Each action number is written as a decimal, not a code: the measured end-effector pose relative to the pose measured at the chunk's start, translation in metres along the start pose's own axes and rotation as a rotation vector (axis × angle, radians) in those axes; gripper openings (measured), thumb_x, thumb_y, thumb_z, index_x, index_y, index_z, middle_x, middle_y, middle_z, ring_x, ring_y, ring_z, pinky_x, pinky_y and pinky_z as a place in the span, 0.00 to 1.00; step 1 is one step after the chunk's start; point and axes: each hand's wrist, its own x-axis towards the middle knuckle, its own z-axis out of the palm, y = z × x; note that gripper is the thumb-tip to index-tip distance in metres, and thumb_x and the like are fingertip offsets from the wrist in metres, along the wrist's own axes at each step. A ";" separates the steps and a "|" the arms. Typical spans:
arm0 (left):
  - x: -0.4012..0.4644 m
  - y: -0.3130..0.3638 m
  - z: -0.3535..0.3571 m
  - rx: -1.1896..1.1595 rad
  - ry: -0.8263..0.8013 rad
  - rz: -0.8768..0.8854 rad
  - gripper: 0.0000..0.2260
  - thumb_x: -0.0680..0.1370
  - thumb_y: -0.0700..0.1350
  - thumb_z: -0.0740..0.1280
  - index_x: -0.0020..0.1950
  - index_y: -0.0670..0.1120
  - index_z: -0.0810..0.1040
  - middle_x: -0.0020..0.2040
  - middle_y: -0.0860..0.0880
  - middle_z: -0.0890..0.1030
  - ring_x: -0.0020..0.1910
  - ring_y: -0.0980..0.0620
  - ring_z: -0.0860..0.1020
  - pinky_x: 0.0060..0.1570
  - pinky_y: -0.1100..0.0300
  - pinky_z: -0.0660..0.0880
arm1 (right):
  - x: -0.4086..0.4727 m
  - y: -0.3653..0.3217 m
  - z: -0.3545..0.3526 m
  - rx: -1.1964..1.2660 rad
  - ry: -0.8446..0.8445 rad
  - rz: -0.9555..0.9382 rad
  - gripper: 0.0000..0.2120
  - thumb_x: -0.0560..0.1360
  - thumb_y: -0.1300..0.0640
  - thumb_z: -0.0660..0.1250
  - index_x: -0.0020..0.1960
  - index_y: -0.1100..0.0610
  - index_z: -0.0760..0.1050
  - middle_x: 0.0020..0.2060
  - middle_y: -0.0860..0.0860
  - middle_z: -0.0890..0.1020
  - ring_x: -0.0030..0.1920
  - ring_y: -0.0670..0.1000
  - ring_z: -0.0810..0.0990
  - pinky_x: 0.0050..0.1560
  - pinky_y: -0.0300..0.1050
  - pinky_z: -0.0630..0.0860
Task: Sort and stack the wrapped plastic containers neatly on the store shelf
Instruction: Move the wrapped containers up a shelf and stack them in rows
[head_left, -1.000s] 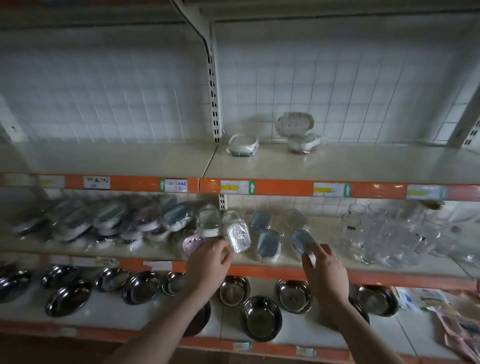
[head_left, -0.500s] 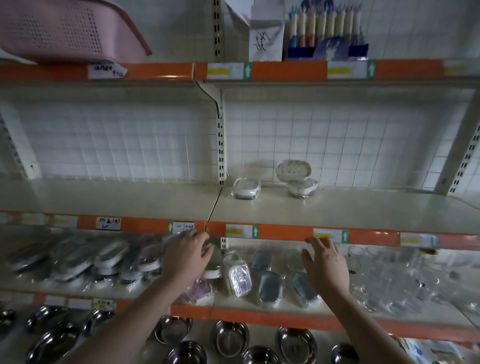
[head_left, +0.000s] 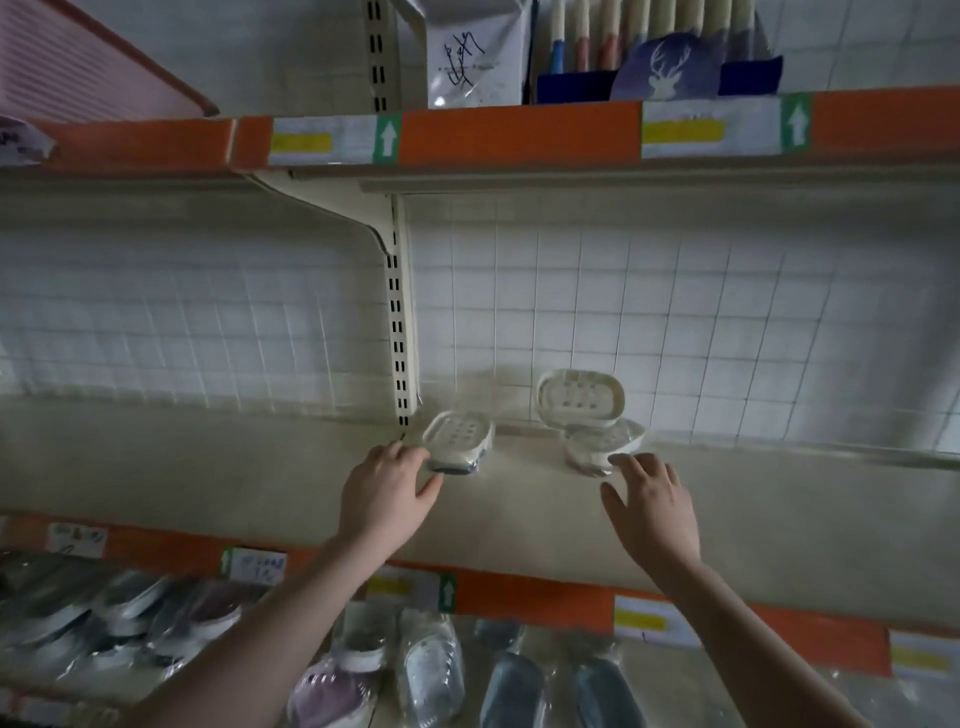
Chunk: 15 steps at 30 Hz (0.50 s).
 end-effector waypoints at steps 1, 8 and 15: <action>0.008 0.003 0.007 0.002 -0.005 0.001 0.13 0.74 0.51 0.69 0.53 0.44 0.81 0.48 0.46 0.82 0.49 0.45 0.79 0.41 0.55 0.75 | 0.012 0.004 0.003 -0.006 -0.008 -0.010 0.16 0.74 0.55 0.67 0.60 0.57 0.75 0.54 0.59 0.77 0.55 0.61 0.74 0.53 0.52 0.71; 0.051 0.014 0.047 0.031 -0.106 -0.004 0.21 0.75 0.56 0.67 0.60 0.43 0.78 0.56 0.44 0.78 0.54 0.42 0.77 0.47 0.52 0.76 | 0.069 0.022 0.030 -0.065 -0.073 -0.101 0.25 0.76 0.50 0.63 0.71 0.54 0.64 0.68 0.56 0.68 0.69 0.56 0.64 0.67 0.49 0.62; 0.087 0.018 0.085 0.113 -0.260 -0.019 0.28 0.75 0.64 0.61 0.68 0.47 0.69 0.67 0.46 0.70 0.63 0.44 0.71 0.58 0.54 0.68 | 0.115 0.026 0.055 -0.158 -0.135 -0.131 0.34 0.74 0.42 0.63 0.75 0.52 0.56 0.74 0.58 0.58 0.74 0.58 0.54 0.73 0.53 0.53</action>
